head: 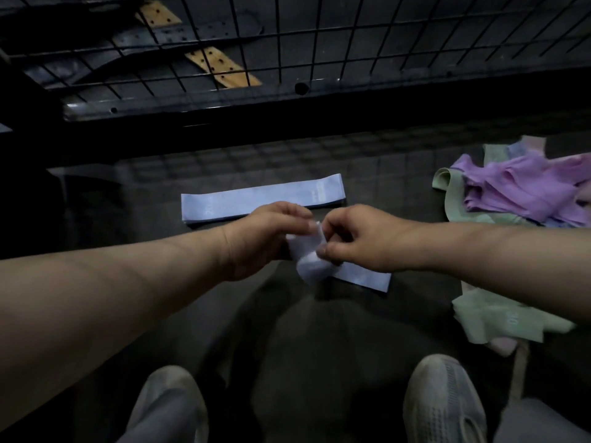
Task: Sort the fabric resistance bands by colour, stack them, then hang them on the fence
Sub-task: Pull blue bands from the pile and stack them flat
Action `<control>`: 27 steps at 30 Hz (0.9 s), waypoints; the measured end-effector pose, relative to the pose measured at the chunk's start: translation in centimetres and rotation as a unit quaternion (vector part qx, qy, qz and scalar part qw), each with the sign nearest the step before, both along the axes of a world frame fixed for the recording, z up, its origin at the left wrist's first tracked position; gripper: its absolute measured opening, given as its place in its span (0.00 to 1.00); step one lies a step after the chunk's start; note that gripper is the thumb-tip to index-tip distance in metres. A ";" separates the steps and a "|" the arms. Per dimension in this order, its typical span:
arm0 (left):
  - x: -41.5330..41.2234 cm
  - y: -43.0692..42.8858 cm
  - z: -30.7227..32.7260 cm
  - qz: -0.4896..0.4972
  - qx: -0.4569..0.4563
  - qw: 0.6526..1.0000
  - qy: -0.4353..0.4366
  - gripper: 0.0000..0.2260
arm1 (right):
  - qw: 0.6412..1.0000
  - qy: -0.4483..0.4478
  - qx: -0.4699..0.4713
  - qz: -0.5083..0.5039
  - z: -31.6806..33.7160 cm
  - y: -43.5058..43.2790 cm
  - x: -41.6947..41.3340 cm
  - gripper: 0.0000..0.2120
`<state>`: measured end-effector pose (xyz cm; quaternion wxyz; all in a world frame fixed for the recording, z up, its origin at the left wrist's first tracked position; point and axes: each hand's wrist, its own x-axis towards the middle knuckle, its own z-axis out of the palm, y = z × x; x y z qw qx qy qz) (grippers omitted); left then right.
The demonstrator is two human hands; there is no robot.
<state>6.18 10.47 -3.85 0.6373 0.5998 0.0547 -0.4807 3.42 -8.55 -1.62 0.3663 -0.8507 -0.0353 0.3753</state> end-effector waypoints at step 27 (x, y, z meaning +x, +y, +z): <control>3.4 10.9 -1.9 -0.044 0.118 0.990 0.062 0.23 | 0.858 -0.034 0.155 -0.489 0.9 -2.7 8.7 0.08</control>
